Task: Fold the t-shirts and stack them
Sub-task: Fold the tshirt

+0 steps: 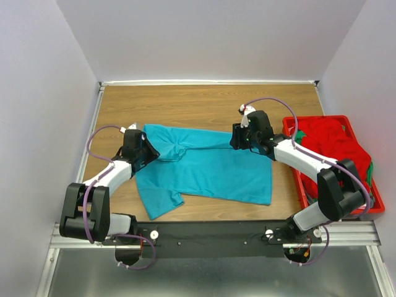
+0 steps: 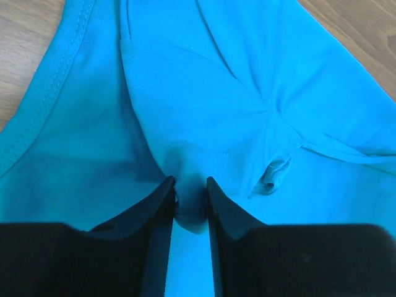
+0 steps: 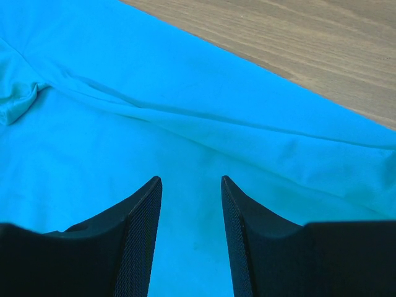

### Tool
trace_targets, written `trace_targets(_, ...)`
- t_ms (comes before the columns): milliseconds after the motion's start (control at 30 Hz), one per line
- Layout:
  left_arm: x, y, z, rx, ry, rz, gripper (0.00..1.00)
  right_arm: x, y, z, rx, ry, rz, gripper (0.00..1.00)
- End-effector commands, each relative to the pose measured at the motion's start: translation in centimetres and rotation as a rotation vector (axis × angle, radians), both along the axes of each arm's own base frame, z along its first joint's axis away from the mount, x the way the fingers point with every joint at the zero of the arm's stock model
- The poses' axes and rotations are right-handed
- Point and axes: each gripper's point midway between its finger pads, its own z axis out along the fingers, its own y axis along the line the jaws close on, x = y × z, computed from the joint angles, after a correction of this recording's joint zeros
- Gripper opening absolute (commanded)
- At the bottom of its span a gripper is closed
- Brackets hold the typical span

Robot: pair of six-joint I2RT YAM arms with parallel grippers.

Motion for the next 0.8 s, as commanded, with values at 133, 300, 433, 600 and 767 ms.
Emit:
trace_targets(133, -1.8, -1.1, 0.0, -0.050, 0.042, -0.018, 0.18, -0.1, -0.9, 0.4, -0.018, -0.020, -0.015, 0.51)
trace_targets(300, -2.8, -0.7, -1.1, -0.033, 0.075, -0.002, 0.18, -0.5, 0.8, 0.4, 0.038, 0.014, 0.064, 0.51)
trace_targets(433, -3.4, -0.3, -2.5, -0.015, 0.115, 0.019, 0.19, -1.5, 4.6, 0.3, 0.140, 0.069, 0.155, 0.50)
trace_targets(600, -3.4, 1.0, -2.5, 0.025, 0.110, 0.086, 0.33, -2.5, 10.1, 0.1, 0.170, 0.086, 0.264, 0.50)
trace_targets(767, -2.2, 2.7, 0.0, 0.090, 0.030, 0.153, 0.53, -2.3, 15.0, -1.1, 0.201, 0.129, 0.264, 0.41)
